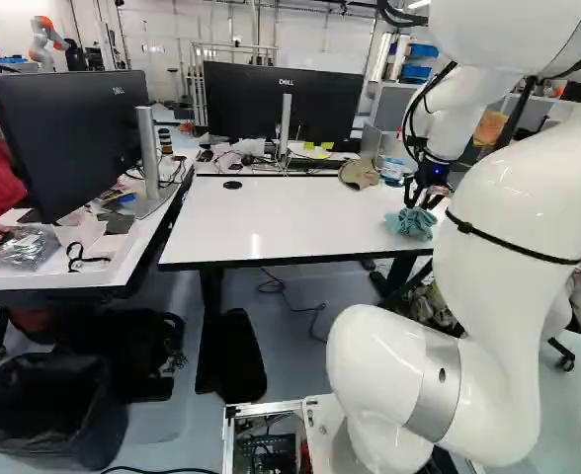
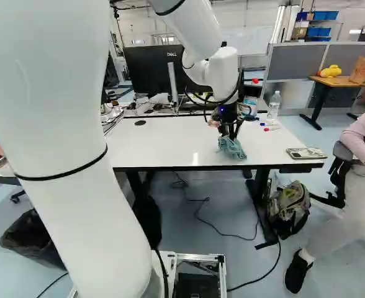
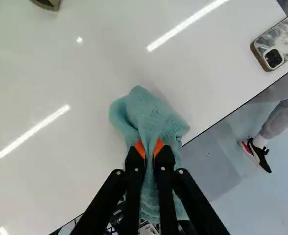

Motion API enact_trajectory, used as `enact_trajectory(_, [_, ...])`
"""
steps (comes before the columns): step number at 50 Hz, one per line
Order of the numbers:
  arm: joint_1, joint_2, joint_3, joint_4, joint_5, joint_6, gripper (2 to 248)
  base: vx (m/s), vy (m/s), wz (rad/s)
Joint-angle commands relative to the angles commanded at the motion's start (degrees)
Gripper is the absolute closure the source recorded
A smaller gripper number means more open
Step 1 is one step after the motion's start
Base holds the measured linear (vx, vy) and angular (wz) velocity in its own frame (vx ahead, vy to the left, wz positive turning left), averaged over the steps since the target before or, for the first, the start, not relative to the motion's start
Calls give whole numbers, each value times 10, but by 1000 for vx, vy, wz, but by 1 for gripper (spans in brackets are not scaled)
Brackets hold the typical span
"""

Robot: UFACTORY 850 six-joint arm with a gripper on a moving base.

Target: Clean the table with the green towel

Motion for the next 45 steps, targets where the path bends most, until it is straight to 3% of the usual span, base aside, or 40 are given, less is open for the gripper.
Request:
enact_trajectory(35, [0,-66,-14,0,0,0,212,0,0,0])
enact_trajectory(45, [0,-66,-14,0,0,0,212,0,0,0])
